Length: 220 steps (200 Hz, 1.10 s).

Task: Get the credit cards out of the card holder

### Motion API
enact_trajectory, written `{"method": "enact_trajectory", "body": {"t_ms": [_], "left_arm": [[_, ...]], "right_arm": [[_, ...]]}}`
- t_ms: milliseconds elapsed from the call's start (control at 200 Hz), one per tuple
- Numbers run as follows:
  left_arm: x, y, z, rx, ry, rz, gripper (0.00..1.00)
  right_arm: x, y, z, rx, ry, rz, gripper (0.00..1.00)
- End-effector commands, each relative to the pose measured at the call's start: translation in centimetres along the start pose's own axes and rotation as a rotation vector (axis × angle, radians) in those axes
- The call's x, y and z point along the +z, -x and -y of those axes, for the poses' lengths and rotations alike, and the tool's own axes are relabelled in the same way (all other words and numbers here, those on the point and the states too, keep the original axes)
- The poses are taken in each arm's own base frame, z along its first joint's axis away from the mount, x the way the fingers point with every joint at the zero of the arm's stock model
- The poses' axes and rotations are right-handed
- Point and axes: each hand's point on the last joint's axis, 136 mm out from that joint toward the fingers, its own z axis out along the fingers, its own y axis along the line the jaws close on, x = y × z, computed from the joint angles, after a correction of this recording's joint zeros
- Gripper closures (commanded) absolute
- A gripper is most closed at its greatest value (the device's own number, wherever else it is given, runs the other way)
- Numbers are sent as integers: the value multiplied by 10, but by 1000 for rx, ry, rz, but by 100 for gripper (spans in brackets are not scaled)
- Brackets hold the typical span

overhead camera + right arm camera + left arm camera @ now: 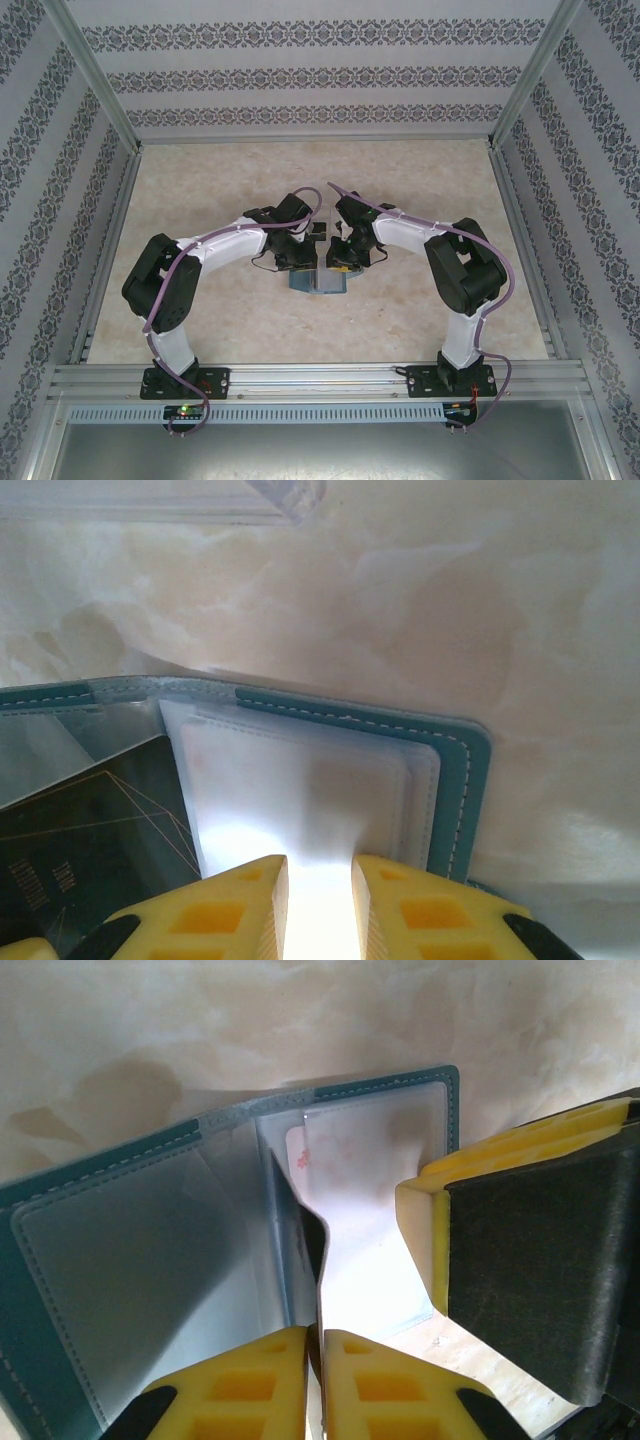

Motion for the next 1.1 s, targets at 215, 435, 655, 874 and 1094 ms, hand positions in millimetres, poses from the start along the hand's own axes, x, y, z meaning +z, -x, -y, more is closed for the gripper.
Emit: {"method": "enact_trajectory", "body": {"t_ms": [215, 435, 655, 874, 1094], "left_arm": [[-4, -3, -1, -5, 36, -11, 94], [-12, -1, -3, 3, 65, 6, 96], [-21, 3, 0, 6, 65, 34, 97], [-26, 5, 2, 18, 67, 45, 97], [-29, 6, 4, 28, 70, 47, 98]], "right_arm": [[1, -6, 12, -1, -75, -13, 74], [-3, -6, 9, -8, -71, -5, 75], [-8, -5, 7, -12, -69, 4, 74], [-14, -6, 3, -18, -63, 15, 74], [-23, -6, -4, -24, -44, 31, 74]]}}
